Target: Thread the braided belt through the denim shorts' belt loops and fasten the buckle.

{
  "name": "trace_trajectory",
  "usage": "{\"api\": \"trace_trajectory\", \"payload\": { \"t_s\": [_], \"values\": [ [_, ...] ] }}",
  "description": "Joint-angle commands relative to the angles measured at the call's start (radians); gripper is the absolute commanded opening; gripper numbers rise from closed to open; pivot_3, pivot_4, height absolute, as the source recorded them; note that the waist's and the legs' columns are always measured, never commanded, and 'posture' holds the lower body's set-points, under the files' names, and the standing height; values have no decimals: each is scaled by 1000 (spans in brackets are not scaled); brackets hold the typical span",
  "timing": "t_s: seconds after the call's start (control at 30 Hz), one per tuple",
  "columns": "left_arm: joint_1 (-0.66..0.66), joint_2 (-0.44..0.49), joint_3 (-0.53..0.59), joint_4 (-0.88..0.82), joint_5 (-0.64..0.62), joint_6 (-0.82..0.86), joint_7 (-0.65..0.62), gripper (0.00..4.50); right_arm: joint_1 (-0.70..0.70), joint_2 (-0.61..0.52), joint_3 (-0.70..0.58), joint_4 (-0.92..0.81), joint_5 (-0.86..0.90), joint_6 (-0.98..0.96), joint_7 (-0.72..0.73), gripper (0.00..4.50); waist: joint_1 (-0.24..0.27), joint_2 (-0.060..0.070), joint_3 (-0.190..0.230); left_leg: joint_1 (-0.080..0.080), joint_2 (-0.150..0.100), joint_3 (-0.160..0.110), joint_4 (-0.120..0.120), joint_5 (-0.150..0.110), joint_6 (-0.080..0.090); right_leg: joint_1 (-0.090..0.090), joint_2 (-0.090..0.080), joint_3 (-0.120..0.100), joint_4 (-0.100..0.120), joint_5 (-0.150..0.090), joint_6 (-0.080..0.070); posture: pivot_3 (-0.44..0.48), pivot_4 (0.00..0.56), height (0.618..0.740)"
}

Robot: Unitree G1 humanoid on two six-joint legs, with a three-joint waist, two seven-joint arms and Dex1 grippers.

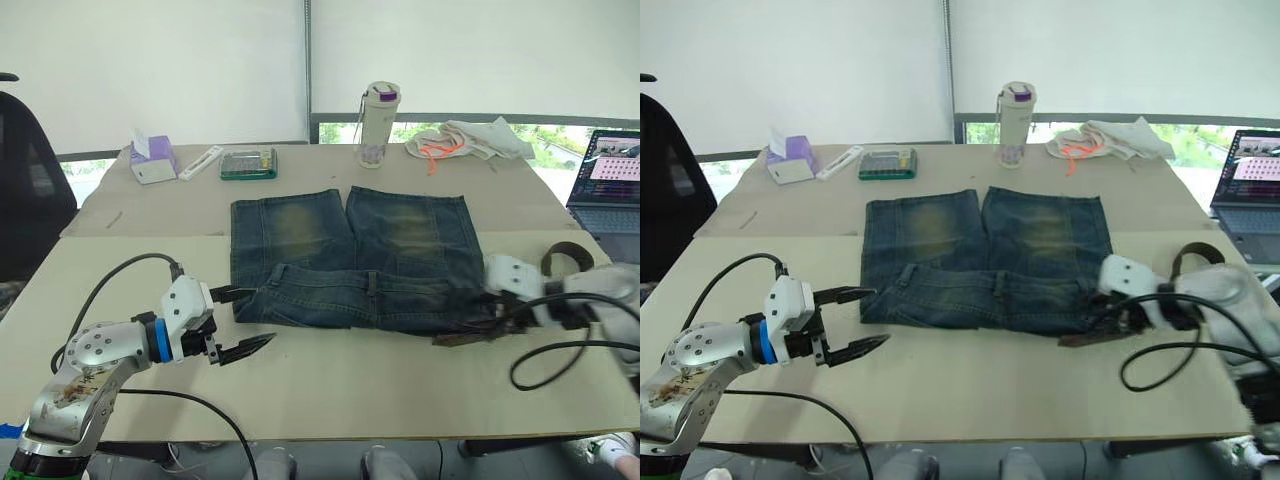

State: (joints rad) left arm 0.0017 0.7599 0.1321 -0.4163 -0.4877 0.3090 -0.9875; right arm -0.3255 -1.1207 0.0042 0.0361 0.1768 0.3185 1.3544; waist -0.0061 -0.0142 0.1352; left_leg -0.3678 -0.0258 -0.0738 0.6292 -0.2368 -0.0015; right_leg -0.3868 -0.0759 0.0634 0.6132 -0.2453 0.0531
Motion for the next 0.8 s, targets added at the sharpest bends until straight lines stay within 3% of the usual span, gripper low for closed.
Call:
{"api": "trace_trajectory", "payload": {
  "t_s": [0.03, 0.27, 0.57, 0.6, 0.73, 0.8],
  "values": [
    [-3, 25, -16, -40, -7, 3, -31, 4425, 33, -55, -31, -28, 24, 16, 51, 2138, -5, 0, 0, 0, 0, 0, 0, 0, 0, 0, 0, 0, 0, 0, 0, 0, 150, 740],
    [-27, 35, -53, -56, 0, 8, -33, 4425, 18, -7, 55, 21, -89, -64, -37, 2138, -16, 0, 0, 1, 3, 5, -1, 0, 0, -1, 2, 1, 1, 0, 0, 0, 150, 740],
    [-51, 35, -60, -78, -3, 38, -14, 4425, 8, 8, 91, 3, -92, -49, -16, 2138, -5, 1, 0, 0, 1, 4, 0, 0, 0, 0, 1, 1, 1, 0, 0, 0, 150, 740],
    [-58, 34, -63, -80, -2, 44, -10, 4425, 10, 4, 94, 5, -96, -52, -13, 1614, -6, 1, 0, 0, 1, 4, 0, 0, 0, 0, 1, 1, 1, 0, 0, 0, 150, 740],
    [-75, 30, -68, -86, -7, 60, 0, 4425, 21, -17, 87, 14, -108, -63, -5, 273, -7, 1, 0, 0, 1, 4, 0, 0, 0, 0, 1, 1, 1, 0, 0, 0, 150, 740],
    [-82, 26, -66, -87, -17, 69, 6, 4425, 24, -25, 68, 13, -100, -61, 0, 25, -7, 1, 0, 0, 1, 4, 0, 0, 0, 0, 1, 1, 1, 0, 0, 0, 150, 740]
  ]
}}
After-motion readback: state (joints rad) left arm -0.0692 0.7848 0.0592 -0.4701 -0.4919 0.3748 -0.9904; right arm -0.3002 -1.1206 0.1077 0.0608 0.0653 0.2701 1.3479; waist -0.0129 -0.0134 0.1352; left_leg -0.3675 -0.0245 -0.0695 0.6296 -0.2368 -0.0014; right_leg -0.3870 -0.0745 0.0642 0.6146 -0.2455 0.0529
